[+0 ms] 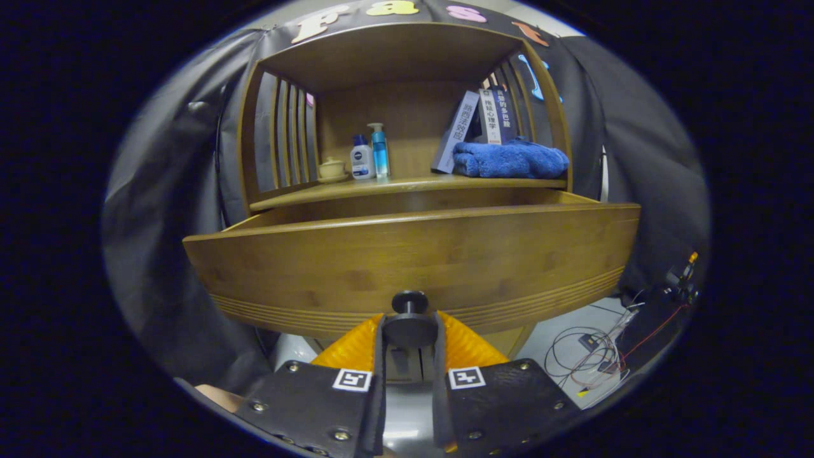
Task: Pull open the drawer, take out the items inside it, and place them on the countertop above the cabinet.
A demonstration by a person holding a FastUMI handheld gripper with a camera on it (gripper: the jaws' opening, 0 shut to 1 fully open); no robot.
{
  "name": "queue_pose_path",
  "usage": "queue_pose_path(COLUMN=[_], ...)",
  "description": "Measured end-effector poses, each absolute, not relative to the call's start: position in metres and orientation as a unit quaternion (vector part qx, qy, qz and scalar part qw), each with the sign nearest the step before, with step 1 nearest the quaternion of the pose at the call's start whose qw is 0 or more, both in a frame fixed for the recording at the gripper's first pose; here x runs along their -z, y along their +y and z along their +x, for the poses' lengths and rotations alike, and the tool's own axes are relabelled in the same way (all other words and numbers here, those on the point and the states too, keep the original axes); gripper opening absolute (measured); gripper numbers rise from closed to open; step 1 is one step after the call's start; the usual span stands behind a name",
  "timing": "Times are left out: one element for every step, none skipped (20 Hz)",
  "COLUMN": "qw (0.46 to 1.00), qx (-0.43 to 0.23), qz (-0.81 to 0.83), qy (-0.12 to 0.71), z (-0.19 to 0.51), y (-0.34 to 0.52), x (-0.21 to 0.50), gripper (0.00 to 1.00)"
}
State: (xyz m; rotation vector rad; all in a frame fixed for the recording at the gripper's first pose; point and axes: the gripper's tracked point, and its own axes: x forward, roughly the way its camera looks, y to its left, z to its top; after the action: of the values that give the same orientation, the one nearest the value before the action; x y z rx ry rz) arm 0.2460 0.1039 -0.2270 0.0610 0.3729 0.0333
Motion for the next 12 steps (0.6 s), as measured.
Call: queue_pose_path(qw=[0.981,0.982,0.98,0.98,0.98,0.98,0.98,0.98,0.98,0.979,0.978,0.977], qx=[-0.02,-0.022,-0.022,-0.022,-0.021,-0.024,-0.025,-0.024,-0.022,-0.024,-0.027,-0.032], qz=[0.032,0.036,0.033,0.03,0.027,0.029,0.028,0.026,0.027,0.027,0.026,0.024], qy=[0.192,0.184,0.195,0.194,0.198,0.194,0.195,0.198,0.198,0.199,0.203,0.21], z=[0.238,0.234,0.23,0.224,0.22,0.218,0.217,0.212,0.21,0.21,0.21,0.211], y=[0.105,0.107,0.108,0.109,0.109,0.11,0.111,0.11,0.109,0.11,0.111,0.113], x=[0.231,0.226,0.23,0.229,0.23,0.23,0.231,0.232,0.231,0.232,0.231,0.233], gripper=[0.3,0.3,0.3,0.3,0.3,0.3,0.3,0.3,0.3,0.3,0.3,0.3])
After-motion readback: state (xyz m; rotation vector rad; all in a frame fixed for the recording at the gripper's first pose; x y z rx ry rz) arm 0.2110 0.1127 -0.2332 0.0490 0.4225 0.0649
